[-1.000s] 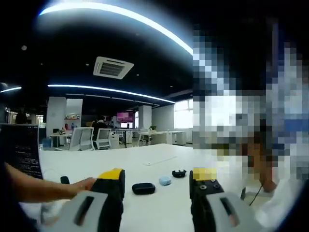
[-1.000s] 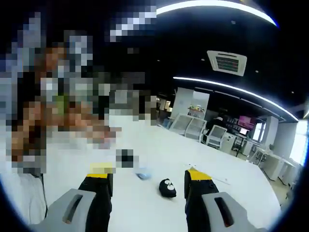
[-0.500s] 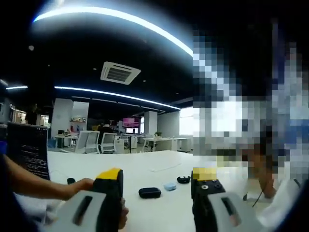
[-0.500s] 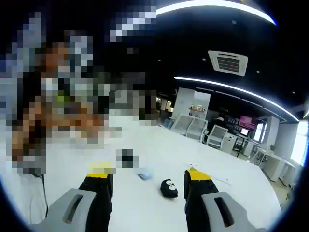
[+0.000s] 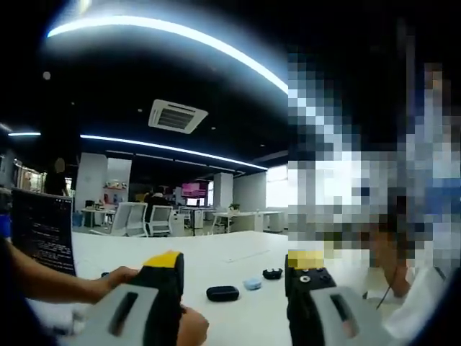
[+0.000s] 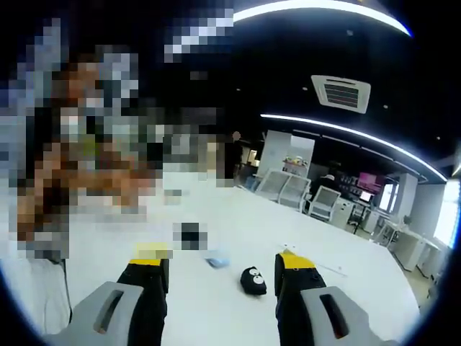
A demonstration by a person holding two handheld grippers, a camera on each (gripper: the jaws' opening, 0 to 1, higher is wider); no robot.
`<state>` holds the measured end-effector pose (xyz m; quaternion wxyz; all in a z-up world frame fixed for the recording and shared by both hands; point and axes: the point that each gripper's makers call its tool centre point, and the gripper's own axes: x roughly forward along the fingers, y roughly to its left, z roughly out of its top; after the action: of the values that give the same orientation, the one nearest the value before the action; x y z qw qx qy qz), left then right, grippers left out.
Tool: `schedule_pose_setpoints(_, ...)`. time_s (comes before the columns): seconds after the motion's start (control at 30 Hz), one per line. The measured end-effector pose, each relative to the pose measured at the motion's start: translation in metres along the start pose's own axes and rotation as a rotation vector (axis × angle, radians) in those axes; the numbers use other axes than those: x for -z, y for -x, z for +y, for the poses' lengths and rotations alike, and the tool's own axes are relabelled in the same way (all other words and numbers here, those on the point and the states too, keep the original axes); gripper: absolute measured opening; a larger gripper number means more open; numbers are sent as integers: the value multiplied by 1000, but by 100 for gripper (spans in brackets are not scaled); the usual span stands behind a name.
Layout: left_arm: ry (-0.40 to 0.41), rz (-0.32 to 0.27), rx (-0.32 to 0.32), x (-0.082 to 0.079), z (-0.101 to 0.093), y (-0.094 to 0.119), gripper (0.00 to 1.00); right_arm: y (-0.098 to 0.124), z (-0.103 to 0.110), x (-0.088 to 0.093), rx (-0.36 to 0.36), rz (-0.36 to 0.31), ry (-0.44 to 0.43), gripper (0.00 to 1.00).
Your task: Pick up the earbuds from the table and place the earbuds into the earbud case
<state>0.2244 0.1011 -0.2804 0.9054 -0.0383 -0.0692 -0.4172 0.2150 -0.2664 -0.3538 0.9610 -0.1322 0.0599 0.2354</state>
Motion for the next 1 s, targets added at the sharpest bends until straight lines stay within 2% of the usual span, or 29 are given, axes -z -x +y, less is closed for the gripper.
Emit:
schedule_pose_setpoints(0.33,-4,-8,-16,-3,4,4,57,0,-1,-1,1,-3,2,57)
schedule_pose_setpoints(0.6,-14,-13,21,-7,-10,2,58,0,4,-3,-4,-1,14,57)
schedule_pose_setpoints(0.8,-29,-3,23,-7,-12,-1,58,0,6,-3,-22,-7,24,57)
schedule_pose_setpoints(1.0,-32,-2,24,-6,-14,-2,58,2,2,-2,-9,-3,20,57)
